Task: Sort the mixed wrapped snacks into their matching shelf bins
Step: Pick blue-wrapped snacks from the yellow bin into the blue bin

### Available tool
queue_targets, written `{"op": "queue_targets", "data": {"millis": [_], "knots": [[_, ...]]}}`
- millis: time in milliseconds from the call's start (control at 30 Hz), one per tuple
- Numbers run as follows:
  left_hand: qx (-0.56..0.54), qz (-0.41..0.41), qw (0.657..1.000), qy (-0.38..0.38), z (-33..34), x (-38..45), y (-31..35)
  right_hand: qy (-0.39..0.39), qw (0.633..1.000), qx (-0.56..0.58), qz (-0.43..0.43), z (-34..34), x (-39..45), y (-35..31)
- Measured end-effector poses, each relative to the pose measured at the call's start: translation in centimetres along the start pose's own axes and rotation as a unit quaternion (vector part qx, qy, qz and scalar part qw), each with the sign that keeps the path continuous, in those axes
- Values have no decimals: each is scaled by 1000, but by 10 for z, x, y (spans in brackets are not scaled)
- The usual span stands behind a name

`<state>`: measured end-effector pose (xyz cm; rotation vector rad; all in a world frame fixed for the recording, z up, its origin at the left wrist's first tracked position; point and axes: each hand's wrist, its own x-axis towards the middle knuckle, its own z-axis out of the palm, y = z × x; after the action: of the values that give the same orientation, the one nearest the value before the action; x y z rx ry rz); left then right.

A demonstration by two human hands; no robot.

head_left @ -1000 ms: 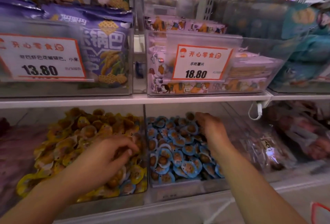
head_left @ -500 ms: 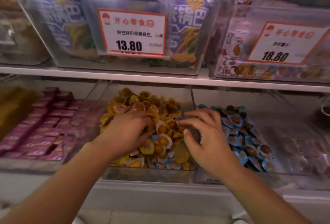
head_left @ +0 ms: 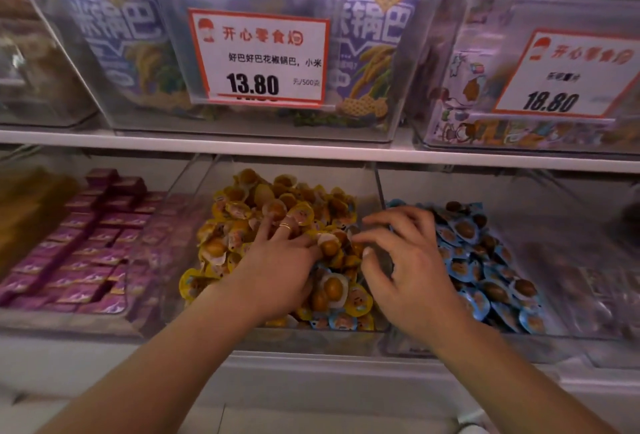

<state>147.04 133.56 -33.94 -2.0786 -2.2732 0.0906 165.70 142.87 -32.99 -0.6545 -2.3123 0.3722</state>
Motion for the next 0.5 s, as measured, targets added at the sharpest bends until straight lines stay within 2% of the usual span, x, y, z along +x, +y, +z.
{"op": "queue_targets", "data": {"millis": [100,167,233,300,367,433,500], "knots": [[-80,-28,996,31,-7,4,-1,1,1000,9,0,-1,-1,0],[-125,-51,987,83,-19,5,-5,2,1000,24,4,-2,-1,-1],[-235,-74,960,135,-34,2,-10,-5,999,43,13,-5,1,-1],[-374,-59,916,132,-49,-3,-6,-38,998,55,12,-8,2,-2],[-439,-24,888,133,-55,-5,4,-58,996,72,-5,-9,2,-2],[-467,-10,873,141,-54,-4,12,-36,993,112,-10,-11,1,-3],[-500,-20,861,90,-48,-2,12,16,990,137,-17,-14,1,0]]}}
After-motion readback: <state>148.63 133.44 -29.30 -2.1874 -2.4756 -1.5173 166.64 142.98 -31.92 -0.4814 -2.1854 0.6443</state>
